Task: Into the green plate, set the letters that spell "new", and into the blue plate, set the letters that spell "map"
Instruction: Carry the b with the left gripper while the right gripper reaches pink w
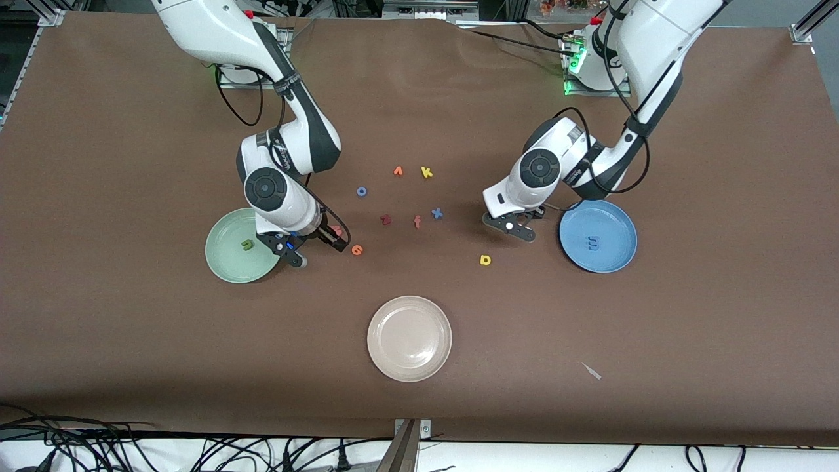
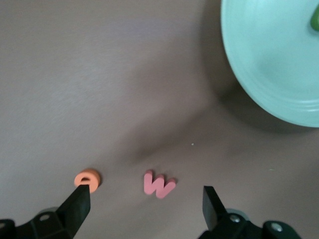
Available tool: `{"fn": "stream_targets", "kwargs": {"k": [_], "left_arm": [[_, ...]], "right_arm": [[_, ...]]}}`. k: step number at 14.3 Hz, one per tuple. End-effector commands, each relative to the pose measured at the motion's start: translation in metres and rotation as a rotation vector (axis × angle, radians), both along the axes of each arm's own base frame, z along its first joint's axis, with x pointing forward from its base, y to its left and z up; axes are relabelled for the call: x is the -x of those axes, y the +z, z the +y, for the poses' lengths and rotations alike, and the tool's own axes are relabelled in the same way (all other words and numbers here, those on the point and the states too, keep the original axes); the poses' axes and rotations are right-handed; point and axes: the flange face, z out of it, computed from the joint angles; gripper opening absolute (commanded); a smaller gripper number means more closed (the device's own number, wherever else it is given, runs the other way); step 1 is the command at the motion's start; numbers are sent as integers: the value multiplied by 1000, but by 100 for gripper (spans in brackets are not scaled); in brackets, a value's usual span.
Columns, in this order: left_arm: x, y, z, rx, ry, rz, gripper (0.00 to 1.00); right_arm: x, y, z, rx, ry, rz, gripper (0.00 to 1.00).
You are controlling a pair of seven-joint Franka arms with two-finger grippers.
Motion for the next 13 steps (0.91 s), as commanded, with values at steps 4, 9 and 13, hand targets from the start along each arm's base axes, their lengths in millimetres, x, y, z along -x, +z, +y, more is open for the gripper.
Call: {"fn": "stream_targets", "kwargs": {"k": [4,9,13], "left_arm": [[-53,60,69,-85,-110,62,12],[-83,50,189,2,-201,118,12],[-78,24,202,23,-186,134,12]], "right_arm": [[25,-21,11,-17,-110,-23,100],[28,-25,10,-15,-61,-37,100],[30,-24,9,-25,198,-19,100]]}}
